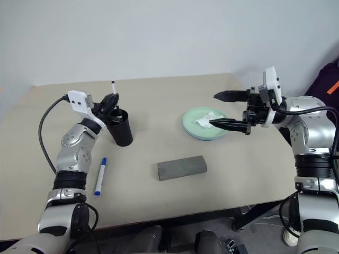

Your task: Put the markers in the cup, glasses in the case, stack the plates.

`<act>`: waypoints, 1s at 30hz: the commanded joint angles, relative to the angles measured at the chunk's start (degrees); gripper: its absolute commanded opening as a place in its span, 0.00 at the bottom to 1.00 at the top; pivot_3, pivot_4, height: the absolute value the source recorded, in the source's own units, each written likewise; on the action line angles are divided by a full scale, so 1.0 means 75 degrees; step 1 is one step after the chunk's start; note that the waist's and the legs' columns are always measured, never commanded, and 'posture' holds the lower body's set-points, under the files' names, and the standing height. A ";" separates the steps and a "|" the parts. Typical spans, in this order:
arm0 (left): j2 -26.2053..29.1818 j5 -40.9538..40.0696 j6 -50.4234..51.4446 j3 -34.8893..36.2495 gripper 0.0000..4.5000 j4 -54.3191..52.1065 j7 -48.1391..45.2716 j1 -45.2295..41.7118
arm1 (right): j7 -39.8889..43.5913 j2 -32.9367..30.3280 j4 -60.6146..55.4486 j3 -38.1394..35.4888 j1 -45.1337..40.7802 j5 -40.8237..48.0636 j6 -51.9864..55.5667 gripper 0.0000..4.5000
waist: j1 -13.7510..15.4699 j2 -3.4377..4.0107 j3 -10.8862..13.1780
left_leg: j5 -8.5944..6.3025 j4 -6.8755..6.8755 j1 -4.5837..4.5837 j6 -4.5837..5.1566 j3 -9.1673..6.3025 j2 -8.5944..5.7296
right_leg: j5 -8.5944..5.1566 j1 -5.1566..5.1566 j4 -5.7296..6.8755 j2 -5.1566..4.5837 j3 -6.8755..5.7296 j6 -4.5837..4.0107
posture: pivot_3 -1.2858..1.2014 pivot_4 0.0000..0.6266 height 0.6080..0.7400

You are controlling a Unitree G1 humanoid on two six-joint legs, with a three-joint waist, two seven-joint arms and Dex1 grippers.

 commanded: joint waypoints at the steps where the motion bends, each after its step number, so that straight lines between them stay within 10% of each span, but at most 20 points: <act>1: 0.0032 0.0083 -0.0199 -0.0021 0.42 -0.0192 -0.0062 -0.0056 | -0.0090 -0.0048 -0.0029 -0.0232 -0.0260 0.0078 -0.0082 1.00 | 0.0001 0.0000 0.0000 | 0.0000 0.0000 0.0000 0.0000 0.0000 0.0000 | 0.0000 0.0000 0.0000 0.0000 0.0000 0.0000 | 0.52 0.00 0.97; 9: 0.0101 0.0024 -0.0119 0.0082 0.99 -0.0272 -0.0068 -0.0121 | -0.0119 -0.0039 0.0014 -0.0193 -0.0296 0.0043 -0.0116 1.00 | 0.0000 0.0000 0.0000 | 0.0000 0.0000 0.0000 0.0000 0.0000 0.0000 | 0.0000 -0.0001 0.0000 0.0000 0.0000 0.0000 | 0.52 0.00 0.97; 30: 0.3689 -0.3045 0.5171 -0.0086 0.99 -0.4723 -0.4027 0.1303 | -0.0255 0.0096 0.0399 -0.0016 -0.0444 -0.0265 -0.0375 1.00 | -0.0011 0.0010 0.0002 | 0.0000 -0.0029 -0.0007 -0.0001 0.0139 0.0061 | -0.0005 -0.0086 0.0015 0.0001 0.0028 -0.0006 | 0.52 0.00 0.97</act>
